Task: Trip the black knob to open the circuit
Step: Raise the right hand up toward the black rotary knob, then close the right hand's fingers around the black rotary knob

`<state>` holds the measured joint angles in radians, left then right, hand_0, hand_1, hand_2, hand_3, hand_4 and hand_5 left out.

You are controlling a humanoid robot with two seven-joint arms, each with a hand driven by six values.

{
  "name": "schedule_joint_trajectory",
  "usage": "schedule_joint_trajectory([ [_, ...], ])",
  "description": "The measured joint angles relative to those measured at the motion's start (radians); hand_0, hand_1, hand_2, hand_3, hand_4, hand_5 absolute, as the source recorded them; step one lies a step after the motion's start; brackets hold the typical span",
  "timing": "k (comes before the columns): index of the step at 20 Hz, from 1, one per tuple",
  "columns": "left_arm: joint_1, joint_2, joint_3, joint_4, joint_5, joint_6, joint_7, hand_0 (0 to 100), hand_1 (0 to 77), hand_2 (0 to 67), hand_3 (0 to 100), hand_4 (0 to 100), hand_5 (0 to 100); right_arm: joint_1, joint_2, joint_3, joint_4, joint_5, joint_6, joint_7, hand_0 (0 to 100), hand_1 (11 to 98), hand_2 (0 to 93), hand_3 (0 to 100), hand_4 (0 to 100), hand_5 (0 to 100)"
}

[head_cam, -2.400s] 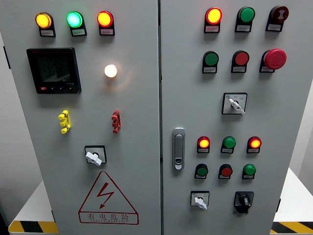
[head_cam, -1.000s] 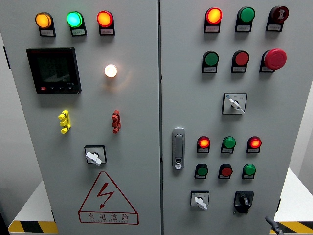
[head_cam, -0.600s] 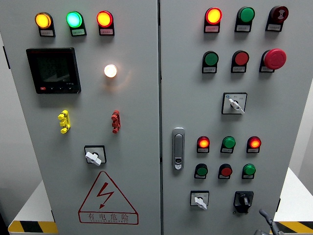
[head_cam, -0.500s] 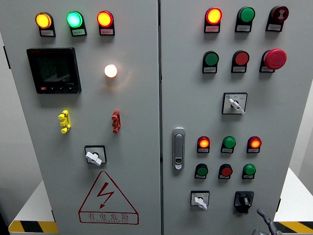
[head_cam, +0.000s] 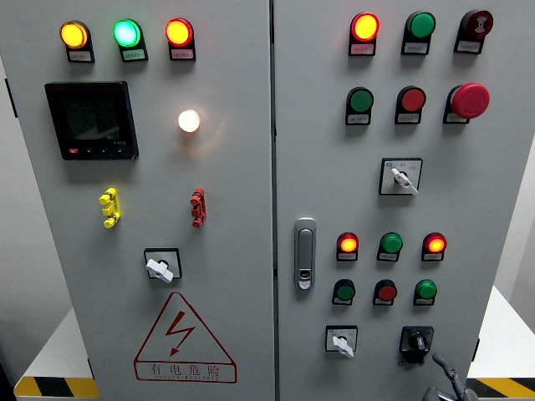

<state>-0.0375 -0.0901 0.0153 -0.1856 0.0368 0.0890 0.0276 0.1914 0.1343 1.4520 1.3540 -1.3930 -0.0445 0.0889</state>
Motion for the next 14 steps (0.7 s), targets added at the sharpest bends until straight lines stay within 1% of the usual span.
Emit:
schedule_joint_trajectory([
  [5, 0.000, 0.001, 0.000, 0.000, 0.000, 0.000, 0.000, 0, 0.0, 19.4, 26, 10, 9, 0.010, -0.0008, -0.011, -0.008, 0.000, 0.001, -0.003, 100, 76.0, 0.0, 93, 100, 100],
  [8, 0.000, 0.001, 0.000, 0.000, 0.000, 0.000, 0.000, 0, 0.0, 19.4, 26, 10, 9, 0.010, 0.0003, -0.019, -0.008, 0.002, 0.002, -0.004, 100, 74.7, 0.0, 94, 100, 100],
  [14, -0.001, 0.000, 0.000, 0.000, 0.000, 0.000, 0.000, 0, 0.0, 19.4, 26, 10, 9, 0.009, 0.0007, -0.028, -0.004, 0.005, 0.002, -0.004, 100, 73.0, 0.0, 94, 100, 100],
])
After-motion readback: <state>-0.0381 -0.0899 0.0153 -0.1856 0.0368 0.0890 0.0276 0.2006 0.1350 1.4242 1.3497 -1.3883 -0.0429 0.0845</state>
